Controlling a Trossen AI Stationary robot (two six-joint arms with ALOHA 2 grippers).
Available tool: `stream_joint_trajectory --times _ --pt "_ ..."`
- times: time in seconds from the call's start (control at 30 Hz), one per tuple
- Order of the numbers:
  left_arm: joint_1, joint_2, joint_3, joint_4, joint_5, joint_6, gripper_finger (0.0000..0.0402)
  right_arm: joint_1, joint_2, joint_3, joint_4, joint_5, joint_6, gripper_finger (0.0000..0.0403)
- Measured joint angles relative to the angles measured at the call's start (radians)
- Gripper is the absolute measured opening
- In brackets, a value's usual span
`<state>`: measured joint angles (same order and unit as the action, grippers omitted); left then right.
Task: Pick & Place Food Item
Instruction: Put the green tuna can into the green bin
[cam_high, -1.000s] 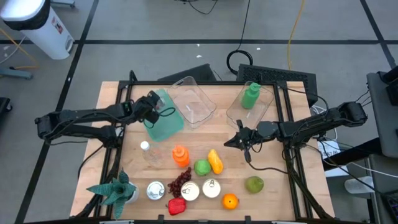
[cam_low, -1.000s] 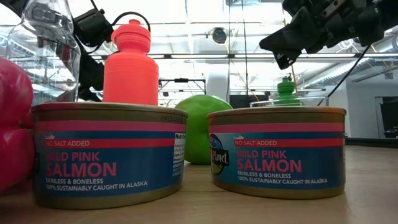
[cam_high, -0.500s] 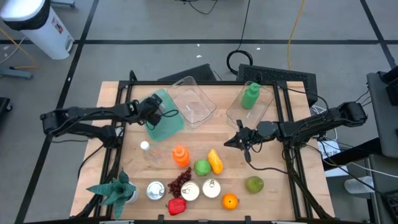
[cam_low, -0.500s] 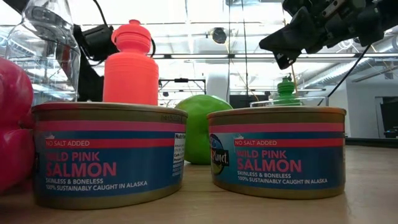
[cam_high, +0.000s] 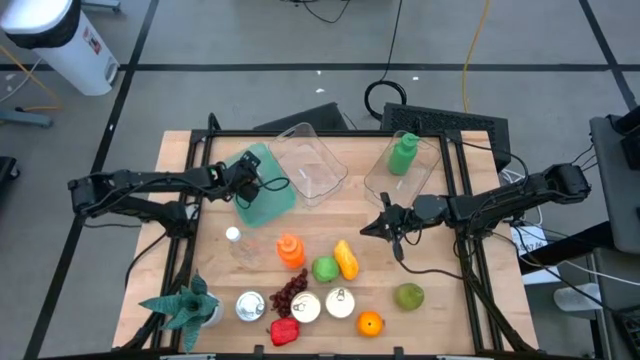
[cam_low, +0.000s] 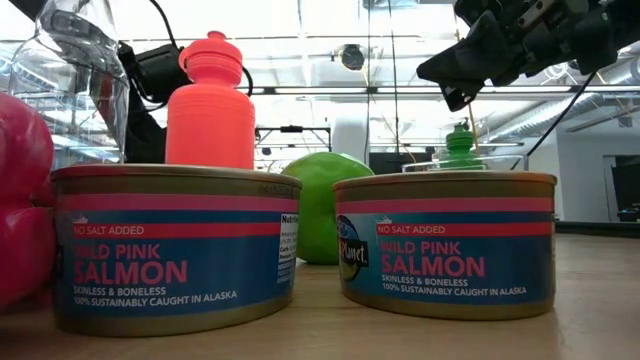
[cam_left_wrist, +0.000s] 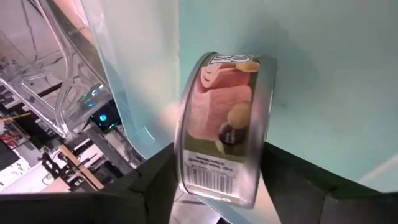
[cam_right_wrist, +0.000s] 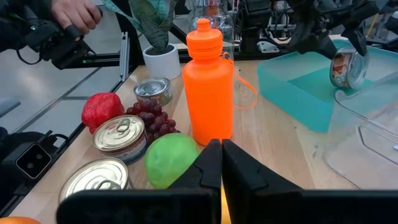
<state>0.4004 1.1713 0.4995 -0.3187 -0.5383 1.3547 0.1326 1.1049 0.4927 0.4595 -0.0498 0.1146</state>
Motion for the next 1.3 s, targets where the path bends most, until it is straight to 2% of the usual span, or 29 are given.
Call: stream_joint_trajectory --times 0.2,0.4,0.6,0.87,1.0,1.13,1.3 --pt "-0.003 0.000 0.000 -0.024 0.007 0.000 0.0280 0.000 0.000 0.000 0.000 0.000 0.000 0.0001" --pt "-0.031 0.000 0.001 -0.141 -0.044 -0.028 0.0293 0.000 0.000 0.000 0.000 0.000 -0.004 0.0000" --pt "-0.056 -0.008 0.008 -0.196 -0.091 -0.059 0.0275 0.000 0.000 0.000 0.000 0.000 -0.005 0.0000" --pt "-0.064 -0.008 0.110 -0.306 -0.100 -0.107 0.0249 0.000 0.000 0.000 0.000 0.000 -0.007 0.0000" --pt "-0.064 -0.008 0.162 -0.453 -0.086 -0.164 0.0243 0.000 0.000 0.000 0.000 0.000 -0.007 0.0000" --pt "-0.064 -0.008 0.182 -0.581 -0.028 -0.233 0.0235 0.000 0.000 0.000 0.000 0.000 -0.012 0.0000" --pt "-0.064 -0.008 0.182 -0.605 -0.024 -0.292 0.0218 0.000 0.000 0.000 0.000 0.000 -0.023 0.0000"
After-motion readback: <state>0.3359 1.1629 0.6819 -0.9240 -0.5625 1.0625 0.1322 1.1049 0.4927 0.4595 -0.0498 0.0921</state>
